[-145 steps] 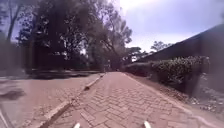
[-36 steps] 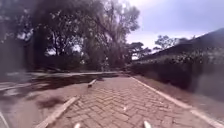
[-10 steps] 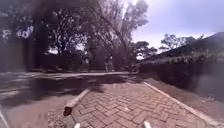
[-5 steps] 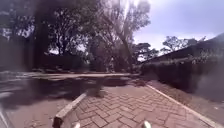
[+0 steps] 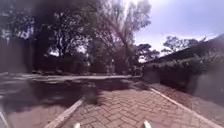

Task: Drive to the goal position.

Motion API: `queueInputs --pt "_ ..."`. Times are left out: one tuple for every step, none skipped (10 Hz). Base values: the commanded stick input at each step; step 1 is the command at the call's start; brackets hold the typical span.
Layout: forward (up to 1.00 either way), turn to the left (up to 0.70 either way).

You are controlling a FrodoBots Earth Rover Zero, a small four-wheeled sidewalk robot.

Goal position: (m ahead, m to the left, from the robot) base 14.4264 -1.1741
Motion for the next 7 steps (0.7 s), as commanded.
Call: queueInputs --pt "0.70 0.00" --pt "0.70 0.00" --pt "0.70 0.00" --pt "0.70 0.00" --pt "0.70 -0.05" --pt "0.70 -0.12" --pt "0.70 -0.34"
